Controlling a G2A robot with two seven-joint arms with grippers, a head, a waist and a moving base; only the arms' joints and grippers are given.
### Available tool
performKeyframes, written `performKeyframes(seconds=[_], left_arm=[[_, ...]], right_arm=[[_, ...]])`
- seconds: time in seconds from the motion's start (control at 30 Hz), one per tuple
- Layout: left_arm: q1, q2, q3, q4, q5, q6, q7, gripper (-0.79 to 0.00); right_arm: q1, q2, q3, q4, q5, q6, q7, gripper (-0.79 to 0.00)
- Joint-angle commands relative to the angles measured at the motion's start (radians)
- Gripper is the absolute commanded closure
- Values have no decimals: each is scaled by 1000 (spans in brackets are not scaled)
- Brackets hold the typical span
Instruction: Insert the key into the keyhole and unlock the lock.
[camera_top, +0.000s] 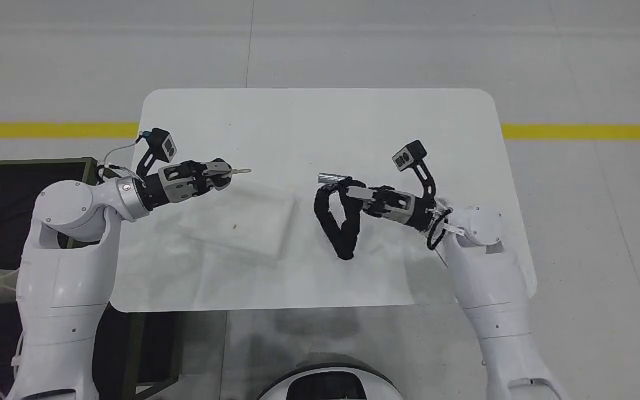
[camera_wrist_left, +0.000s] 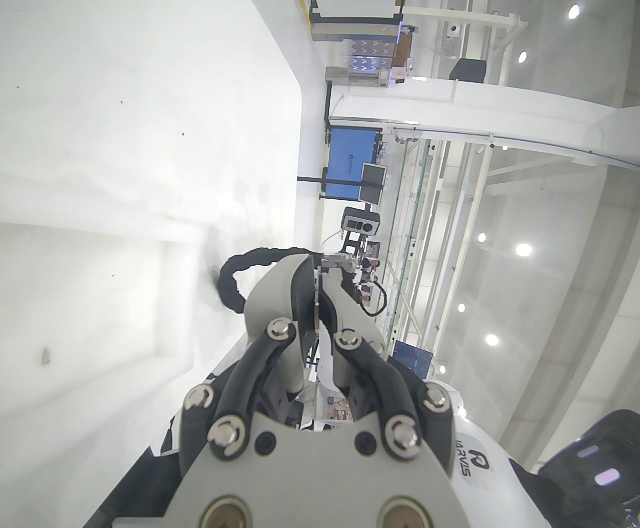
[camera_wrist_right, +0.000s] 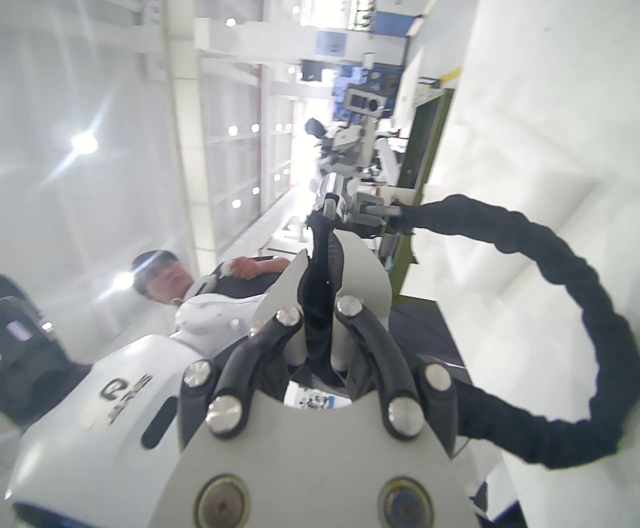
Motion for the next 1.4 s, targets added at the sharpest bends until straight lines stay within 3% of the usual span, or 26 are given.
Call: performKeyframes(seconds=[0.0, 0.1, 0.33, 0.43, 0.6, 0.7, 0.87, 0.97, 1.3, 1.37], left_arm=[[0, 0, 0, 0, 0, 0, 0, 0], [0, 0, 0, 0, 0, 0, 0, 0], [13, -1, 1, -3, -8, 0, 3, 0], [70, -8, 10, -81, -75, -45, 34, 0], [61, -17, 44, -134, -110, -160, 72, 0], [61, -17, 56, -150, -41, -219, 97, 0], [75, -22, 86, -158, -28, -229, 137, 0], [82, -24, 110, -165, -38, -217, 127, 0], [79, -26, 129, -159, -28, -215, 120, 0], [79, -26, 129, -159, -28, -215, 120, 0]], right_arm=[[25, -1, -3, 56, 95, -8, 47, 0], [60, 4, 5, 115, 128, -19, 86, 0], [47, 4, 4, 107, 121, -24, 83, 0], [-21, 22, 18, -26, -104, -120, 9, 0], [-68, 42, 25, -189, -349, -233, -31, 0], [-88, 54, 43, -272, -507, -268, -82, 0], [-100, 77, 53, -412, -896, -297, -100, 0], [-103, 92, 38, -475, -1097, -313, -52, 0], [-98, 113, 62, -526, -1132, -233, -131, 0], [-97, 119, 29, -517, -1193, -258, -87, 0]])
